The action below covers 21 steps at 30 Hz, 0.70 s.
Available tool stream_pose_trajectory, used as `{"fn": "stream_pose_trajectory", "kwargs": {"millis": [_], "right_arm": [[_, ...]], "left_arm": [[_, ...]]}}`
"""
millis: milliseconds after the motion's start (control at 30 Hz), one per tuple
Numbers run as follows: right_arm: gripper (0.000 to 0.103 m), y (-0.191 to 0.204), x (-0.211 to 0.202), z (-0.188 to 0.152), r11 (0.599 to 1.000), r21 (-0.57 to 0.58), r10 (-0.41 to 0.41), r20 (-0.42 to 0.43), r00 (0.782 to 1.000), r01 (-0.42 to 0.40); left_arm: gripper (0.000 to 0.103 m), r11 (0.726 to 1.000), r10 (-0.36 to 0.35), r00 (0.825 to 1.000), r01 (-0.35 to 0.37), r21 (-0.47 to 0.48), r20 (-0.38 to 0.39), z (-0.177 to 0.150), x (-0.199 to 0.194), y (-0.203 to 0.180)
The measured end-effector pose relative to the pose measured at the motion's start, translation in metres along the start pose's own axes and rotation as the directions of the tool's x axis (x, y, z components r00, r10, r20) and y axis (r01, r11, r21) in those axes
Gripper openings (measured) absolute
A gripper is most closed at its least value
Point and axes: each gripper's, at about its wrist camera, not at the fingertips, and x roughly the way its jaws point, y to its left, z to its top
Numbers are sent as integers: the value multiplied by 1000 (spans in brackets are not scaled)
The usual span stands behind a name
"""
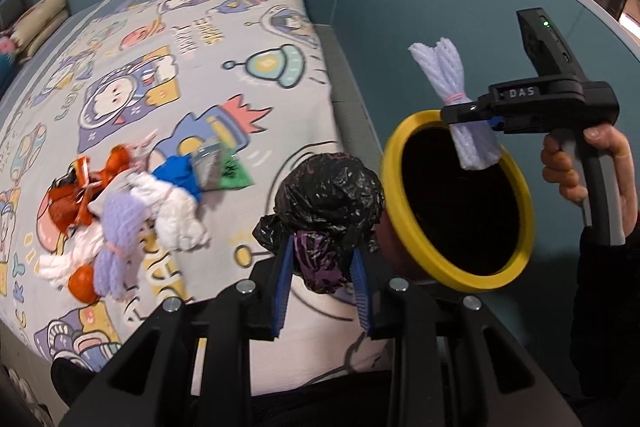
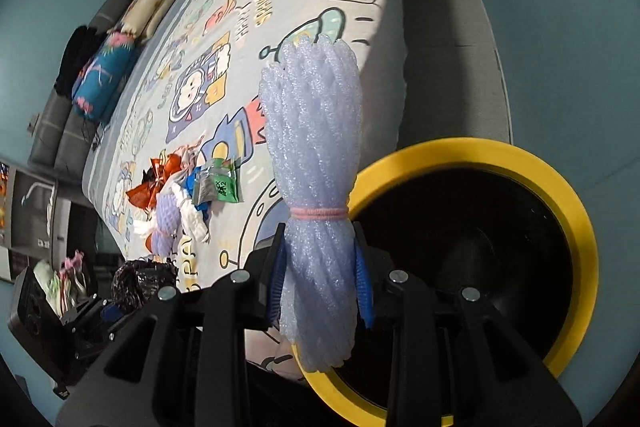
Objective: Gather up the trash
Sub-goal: 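Carry the black bag and lavender net toward the yellow bin with both tools, then open the left tool over the bin while the right tool drops the net in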
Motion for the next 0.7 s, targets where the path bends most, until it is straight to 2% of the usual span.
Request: {"fn": "stream_pose_trajectory", "kwargs": {"millis": [200, 533, 700], "right_arm": [[29, -20, 0, -9, 998, 66, 21, 9, 1000, -22], [31, -52, -10, -11, 990, 135, -43, 66, 997, 34], [31, -68, -5, -13, 985, 171, -35, 57, 998, 24]], "left_arm": [[26, 998, -34, 999, 33, 50, 1, 13, 5, -29], [26, 988, -91, 994, 97, 117, -54, 22, 38, -69], [26, 982, -108, 991, 119, 149, -81, 23, 54, -88]]}}
